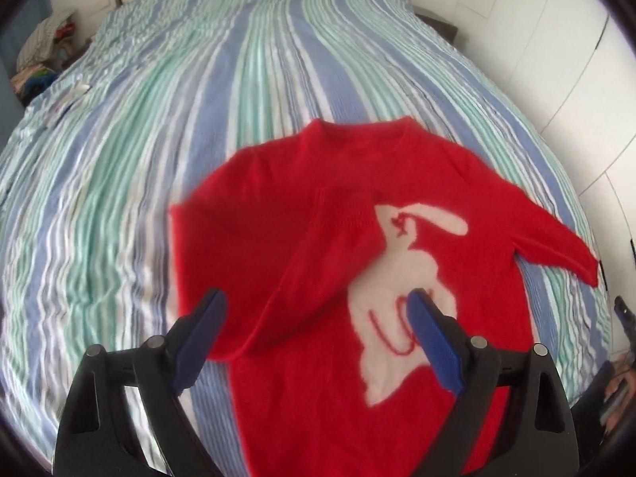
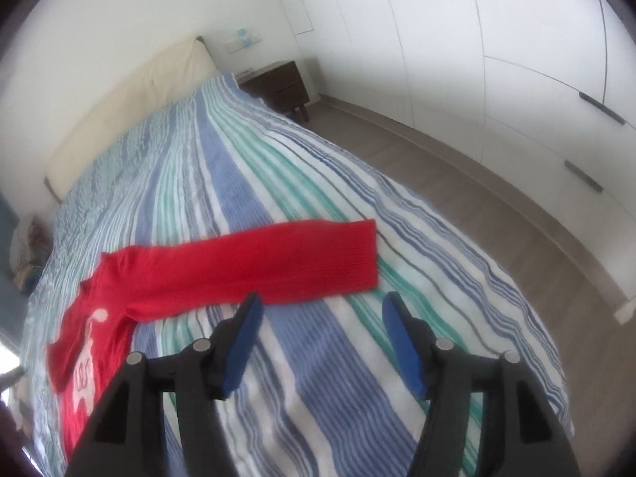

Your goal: Fold small clothes

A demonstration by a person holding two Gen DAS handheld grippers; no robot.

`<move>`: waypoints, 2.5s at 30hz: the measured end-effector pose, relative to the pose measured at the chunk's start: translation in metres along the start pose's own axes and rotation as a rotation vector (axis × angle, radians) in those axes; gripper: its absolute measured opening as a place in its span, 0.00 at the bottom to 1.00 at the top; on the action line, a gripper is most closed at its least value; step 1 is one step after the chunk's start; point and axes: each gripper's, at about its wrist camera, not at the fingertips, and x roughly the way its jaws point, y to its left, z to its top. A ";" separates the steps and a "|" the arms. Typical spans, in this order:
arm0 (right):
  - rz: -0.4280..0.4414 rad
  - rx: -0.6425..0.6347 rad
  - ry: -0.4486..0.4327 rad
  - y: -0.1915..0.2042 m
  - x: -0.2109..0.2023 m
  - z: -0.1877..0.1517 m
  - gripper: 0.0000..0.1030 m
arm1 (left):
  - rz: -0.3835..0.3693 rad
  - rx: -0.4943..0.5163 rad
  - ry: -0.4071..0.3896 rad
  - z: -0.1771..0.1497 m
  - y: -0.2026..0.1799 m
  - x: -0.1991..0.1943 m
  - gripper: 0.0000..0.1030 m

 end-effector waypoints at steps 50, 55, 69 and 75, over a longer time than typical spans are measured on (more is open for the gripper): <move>-0.018 -0.470 0.030 0.121 -0.001 -0.105 0.61 | 0.492 -0.741 -0.034 -0.170 0.327 -0.009 0.05; -0.023 -0.431 0.046 0.112 0.003 -0.101 0.61 | 0.583 -0.648 -0.014 -0.162 0.313 -0.001 0.10; 0.001 -0.400 0.046 0.110 0.004 -0.097 0.66 | 0.364 -0.548 -0.187 -0.179 0.219 -0.090 0.79; 0.012 -0.419 0.080 0.114 0.013 -0.100 0.66 | 0.182 -0.458 -0.165 -0.178 0.137 -0.063 0.83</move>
